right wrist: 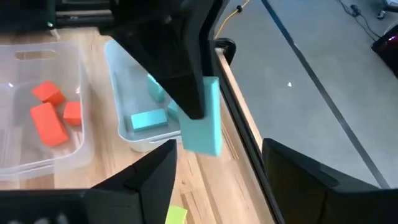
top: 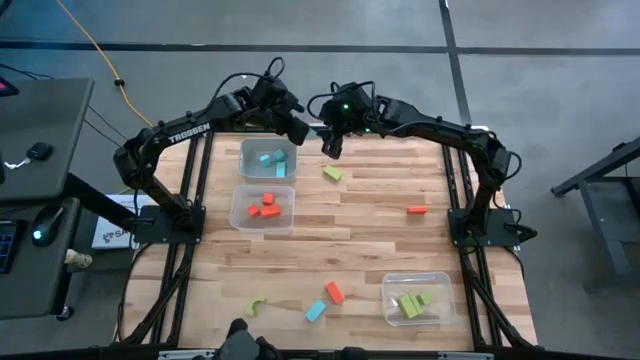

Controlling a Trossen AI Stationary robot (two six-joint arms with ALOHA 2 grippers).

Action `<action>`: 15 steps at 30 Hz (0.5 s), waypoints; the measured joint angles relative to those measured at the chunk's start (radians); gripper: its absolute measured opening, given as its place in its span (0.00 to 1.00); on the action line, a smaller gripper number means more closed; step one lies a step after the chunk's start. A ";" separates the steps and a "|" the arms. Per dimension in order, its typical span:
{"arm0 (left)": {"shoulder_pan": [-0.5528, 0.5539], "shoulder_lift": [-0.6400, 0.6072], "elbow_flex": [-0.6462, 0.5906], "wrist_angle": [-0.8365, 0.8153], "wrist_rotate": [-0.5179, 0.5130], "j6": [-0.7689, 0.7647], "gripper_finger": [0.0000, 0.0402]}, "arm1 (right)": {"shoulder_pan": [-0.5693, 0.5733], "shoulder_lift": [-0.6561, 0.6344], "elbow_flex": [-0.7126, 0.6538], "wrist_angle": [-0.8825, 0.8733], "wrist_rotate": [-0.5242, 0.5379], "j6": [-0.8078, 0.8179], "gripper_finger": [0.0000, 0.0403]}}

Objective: Sort & place blocks by color
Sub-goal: Put the blue block into the gray bin

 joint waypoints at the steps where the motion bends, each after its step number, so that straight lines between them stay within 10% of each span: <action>1: 0.003 0.000 0.000 -0.026 -0.012 0.015 0.01 | 0.000 -0.006 0.000 0.002 0.009 0.006 0.57; 15: 0.011 0.000 -0.002 -0.509 -0.320 0.157 0.02 | -0.006 -0.065 0.000 -0.006 0.139 0.015 0.58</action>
